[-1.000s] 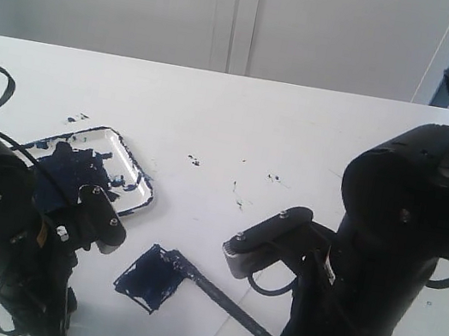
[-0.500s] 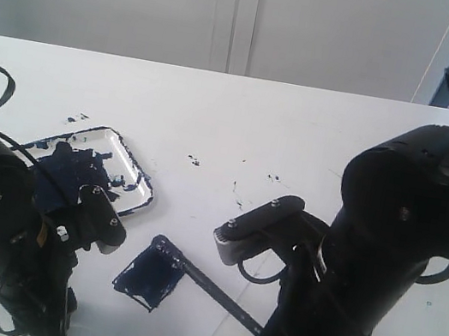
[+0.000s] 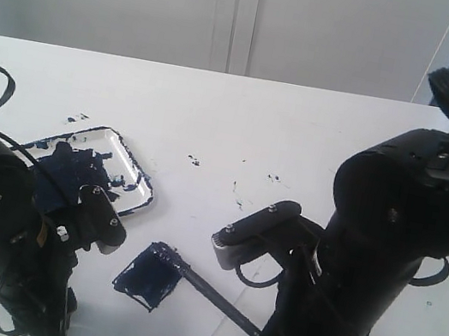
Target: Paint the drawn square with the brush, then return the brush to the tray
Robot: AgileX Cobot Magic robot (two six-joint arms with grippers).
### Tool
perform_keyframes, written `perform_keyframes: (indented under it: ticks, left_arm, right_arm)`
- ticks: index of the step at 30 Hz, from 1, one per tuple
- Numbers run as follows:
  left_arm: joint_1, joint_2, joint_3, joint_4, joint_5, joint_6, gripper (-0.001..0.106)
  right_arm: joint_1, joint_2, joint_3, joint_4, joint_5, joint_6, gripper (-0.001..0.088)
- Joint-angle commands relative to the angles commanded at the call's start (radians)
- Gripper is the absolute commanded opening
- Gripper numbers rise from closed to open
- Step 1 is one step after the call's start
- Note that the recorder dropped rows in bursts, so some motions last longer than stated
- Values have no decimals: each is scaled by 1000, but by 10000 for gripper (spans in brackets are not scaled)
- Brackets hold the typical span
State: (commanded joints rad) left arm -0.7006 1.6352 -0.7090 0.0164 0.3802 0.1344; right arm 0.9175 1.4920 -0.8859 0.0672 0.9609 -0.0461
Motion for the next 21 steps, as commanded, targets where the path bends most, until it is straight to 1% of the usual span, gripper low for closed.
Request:
perform_keyframes:
  ticks: [6, 13, 19, 21]
  left_arm:
    - [0, 0, 0, 0, 0, 0, 483]
    - [0, 0, 0, 0, 0, 0, 483]
    - [0, 0, 0, 0, 0, 0, 483]
    - [0, 0, 0, 0, 0, 0, 483]
  right_arm:
    - [0, -4, 0, 0, 27, 0, 0]
    - [0, -4, 0, 8, 106, -10, 0]
    - [0, -4, 0, 113, 107, -92, 0]
    - [0, -4, 0, 115, 107, -92, 0]
